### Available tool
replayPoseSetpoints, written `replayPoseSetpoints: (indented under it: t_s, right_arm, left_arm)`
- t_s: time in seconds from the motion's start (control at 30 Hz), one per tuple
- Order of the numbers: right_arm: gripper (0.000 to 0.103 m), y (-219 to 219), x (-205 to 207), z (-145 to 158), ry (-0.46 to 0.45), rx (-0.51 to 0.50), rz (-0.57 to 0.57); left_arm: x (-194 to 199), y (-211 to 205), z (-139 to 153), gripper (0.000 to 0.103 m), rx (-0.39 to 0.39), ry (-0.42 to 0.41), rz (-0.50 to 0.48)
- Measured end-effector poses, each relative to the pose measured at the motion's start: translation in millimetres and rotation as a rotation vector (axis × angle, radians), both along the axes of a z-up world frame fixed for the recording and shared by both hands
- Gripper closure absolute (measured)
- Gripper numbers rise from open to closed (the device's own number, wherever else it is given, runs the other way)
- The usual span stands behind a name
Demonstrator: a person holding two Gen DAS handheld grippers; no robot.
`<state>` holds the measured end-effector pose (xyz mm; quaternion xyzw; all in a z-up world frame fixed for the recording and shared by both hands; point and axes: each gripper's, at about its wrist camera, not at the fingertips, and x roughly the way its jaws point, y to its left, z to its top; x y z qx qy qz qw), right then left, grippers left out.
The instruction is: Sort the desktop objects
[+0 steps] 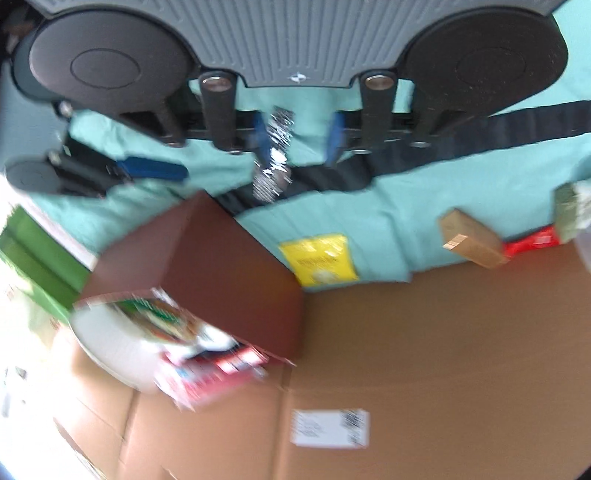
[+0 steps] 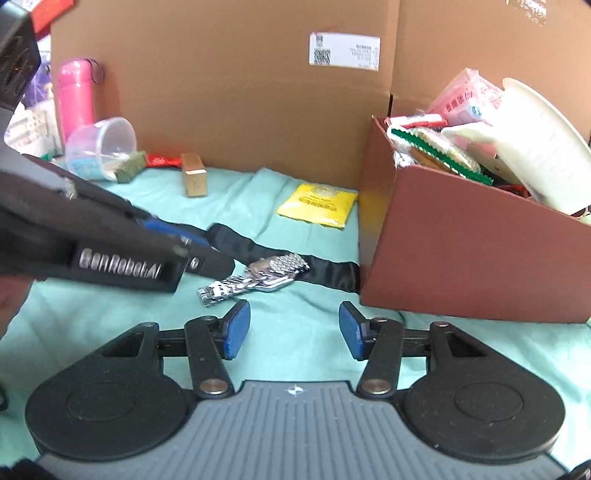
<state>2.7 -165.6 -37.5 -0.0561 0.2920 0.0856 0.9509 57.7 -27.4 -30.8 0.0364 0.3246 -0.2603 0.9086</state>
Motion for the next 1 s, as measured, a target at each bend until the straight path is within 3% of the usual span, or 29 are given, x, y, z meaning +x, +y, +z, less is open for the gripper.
replayPoseSetpoints:
  t_s: [0.17,0.33,0.43,0.47,0.5,0.6,0.7,0.83,0.93,0.97,1.0]
  right_arm:
    - [0.041,16,8,2,0.028,0.09,0.043]
    - [0.036,39,35,-5,0.012,0.08,-0.071]
    - [0.047,33,32,-10,0.034,0.073,-0.069]
    - [0.063,28,28,-10,0.042,0.071,-0.061]
    - [0.073,24,24,-10,0.04,0.056,-0.068]
    - [0.083,12,16,-11,0.039,0.043,-0.085]
    - [0.082,5,13,-11,0.042,0.035,-0.081]
    - [0.081,5,12,-10,0.039,0.025,-0.053]
    - [0.08,8,14,-12,0.037,0.012,-0.039]
    - [0.079,8,15,-12,0.033,0.009,-0.036]
    - [0.079,9,16,-13,0.028,0.008,-0.035]
  left_arm:
    - [11,14,11,0.06,-0.061,0.016,0.07]
    - [13,16,12,0.06,-0.086,0.046,0.102]
    - [10,11,9,0.06,-0.077,0.054,0.079]
    - [10,7,8,0.06,-0.073,0.059,0.064]
    - [11,1,6,0.06,-0.067,0.065,0.051]
    - [14,-20,0,0.059,-0.041,0.085,0.013]
    - [22,-42,-6,0.047,-0.024,0.103,0.001]
    - [40,-58,-16,0.047,-0.005,0.161,0.046]
    - [47,-64,-19,0.046,-0.013,0.154,0.05]
    - [48,-67,-19,0.05,0.001,0.148,0.048]
    - [47,-70,-19,0.063,0.029,0.135,0.046]
